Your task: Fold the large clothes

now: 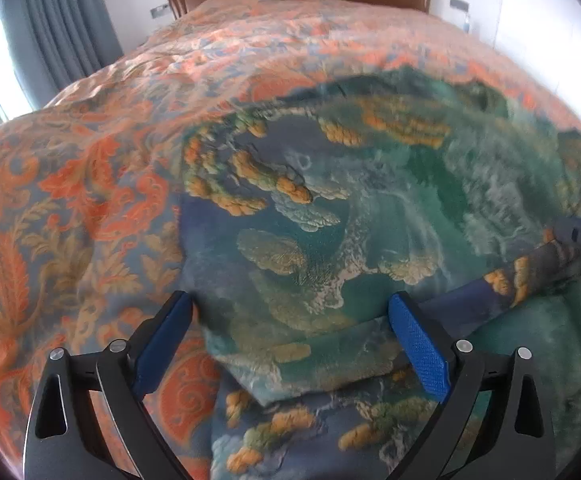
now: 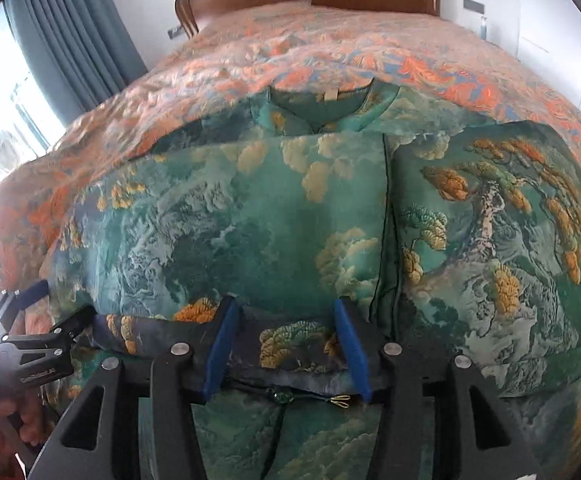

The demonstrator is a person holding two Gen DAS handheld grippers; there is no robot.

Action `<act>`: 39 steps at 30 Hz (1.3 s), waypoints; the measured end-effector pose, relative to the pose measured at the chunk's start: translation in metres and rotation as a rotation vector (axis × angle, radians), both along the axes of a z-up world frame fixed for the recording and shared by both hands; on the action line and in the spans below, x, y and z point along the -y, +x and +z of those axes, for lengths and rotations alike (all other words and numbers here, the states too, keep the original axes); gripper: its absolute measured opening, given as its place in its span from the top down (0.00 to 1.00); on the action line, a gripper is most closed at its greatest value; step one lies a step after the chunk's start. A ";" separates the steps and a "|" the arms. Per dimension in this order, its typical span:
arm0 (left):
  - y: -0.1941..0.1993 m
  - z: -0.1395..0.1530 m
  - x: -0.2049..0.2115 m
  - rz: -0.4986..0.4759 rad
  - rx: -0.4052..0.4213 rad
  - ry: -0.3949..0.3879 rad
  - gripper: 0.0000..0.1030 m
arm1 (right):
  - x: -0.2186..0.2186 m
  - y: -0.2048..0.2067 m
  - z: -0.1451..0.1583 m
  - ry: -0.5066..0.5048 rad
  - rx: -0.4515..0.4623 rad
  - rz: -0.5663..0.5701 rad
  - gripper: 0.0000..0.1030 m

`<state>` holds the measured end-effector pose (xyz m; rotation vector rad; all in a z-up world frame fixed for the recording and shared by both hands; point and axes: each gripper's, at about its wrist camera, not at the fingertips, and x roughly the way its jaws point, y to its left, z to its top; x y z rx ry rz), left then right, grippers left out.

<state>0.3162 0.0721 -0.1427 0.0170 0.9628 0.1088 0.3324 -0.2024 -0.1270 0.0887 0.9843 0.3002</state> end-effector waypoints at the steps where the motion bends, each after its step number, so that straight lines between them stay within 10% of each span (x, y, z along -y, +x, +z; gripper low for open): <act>1: -0.007 0.008 -0.003 0.003 0.020 -0.001 0.05 | 0.002 -0.003 0.004 0.008 0.007 -0.005 0.51; 13: -0.122 0.051 0.013 -0.101 0.136 -0.033 0.05 | 0.062 -0.116 0.072 0.107 0.201 -0.034 0.48; 23: -0.191 0.033 0.054 -0.217 0.100 -0.013 0.05 | 0.109 -0.216 0.069 0.040 0.264 -0.149 0.40; 39: -0.217 0.038 0.058 -0.207 0.117 0.001 0.05 | 0.084 -0.239 0.065 0.084 0.302 -0.128 0.40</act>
